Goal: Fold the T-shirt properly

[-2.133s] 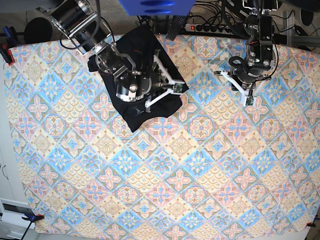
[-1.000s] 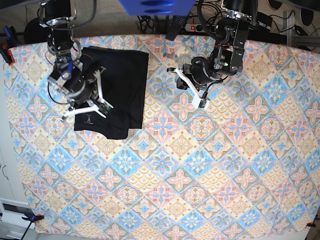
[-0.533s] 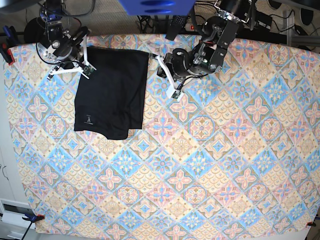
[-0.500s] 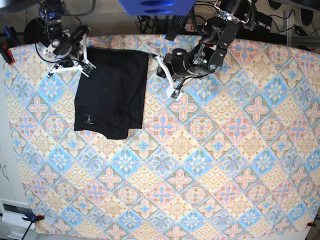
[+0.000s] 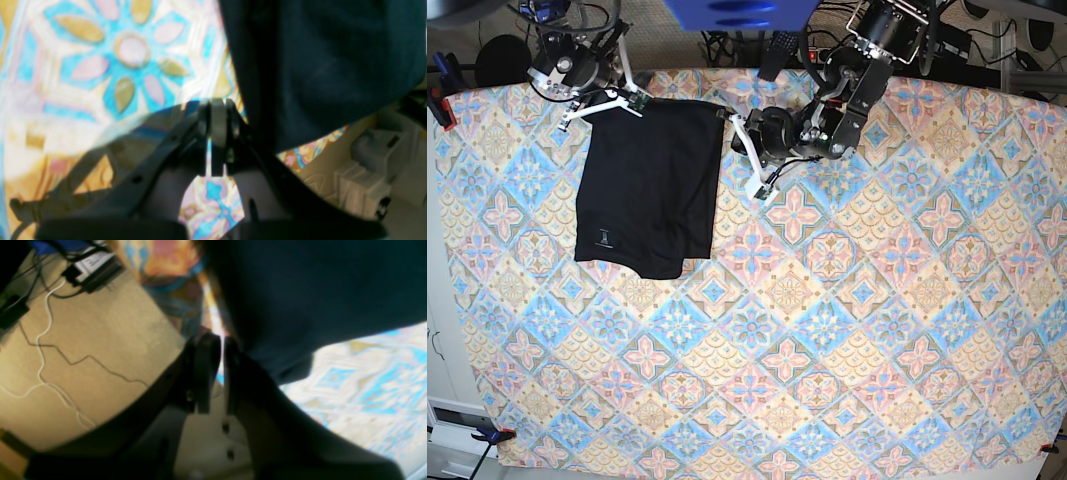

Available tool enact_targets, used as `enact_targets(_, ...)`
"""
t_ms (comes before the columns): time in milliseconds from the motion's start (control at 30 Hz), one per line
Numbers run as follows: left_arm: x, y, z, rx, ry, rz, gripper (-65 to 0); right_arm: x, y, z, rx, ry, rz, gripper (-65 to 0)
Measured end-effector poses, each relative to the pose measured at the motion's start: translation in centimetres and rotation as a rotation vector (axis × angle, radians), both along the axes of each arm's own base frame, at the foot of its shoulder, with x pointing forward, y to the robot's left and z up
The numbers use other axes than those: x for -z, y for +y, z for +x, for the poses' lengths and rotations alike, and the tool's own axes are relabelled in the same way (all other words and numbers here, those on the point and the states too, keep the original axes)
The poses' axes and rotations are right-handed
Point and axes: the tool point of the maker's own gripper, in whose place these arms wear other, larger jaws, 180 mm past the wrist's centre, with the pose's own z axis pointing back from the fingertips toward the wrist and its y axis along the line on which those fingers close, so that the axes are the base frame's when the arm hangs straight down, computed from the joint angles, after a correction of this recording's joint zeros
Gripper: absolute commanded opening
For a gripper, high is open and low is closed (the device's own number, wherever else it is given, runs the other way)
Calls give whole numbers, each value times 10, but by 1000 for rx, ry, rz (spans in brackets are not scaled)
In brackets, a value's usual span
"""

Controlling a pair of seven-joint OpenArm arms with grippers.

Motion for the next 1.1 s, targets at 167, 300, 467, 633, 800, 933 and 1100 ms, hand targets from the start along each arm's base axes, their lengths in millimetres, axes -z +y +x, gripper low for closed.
enact_targets(167,0,-12,12,2,-3,-6,-643,0,-13,50,24,-82,-30,-591)
enact_targets(300,1,-20,24,7,5,-16,-643,8,-19,45,33,-42,-49,-591)
enact_targets(467,1,-35,51,-17,-30,-32,-643,1,-20,76,41,-101,-47,-591)
enact_targets(633,2,-41,72,-13,-17,-34,-642,6,-27,83,59,-91,-56,-592)
enact_targets(800,1,-40,85,-32,-52,-30,-643,2,-32,108,70,-125,-67,-593)
enact_targets(933,1,-38,86,-35,-58,-27,-644,-4,-36,118,112,-158,-37,-593)
enact_targets(1100,6,-21,85,-57,-63,-13,-644,-13,-72,118,189,-176,-110,-593)
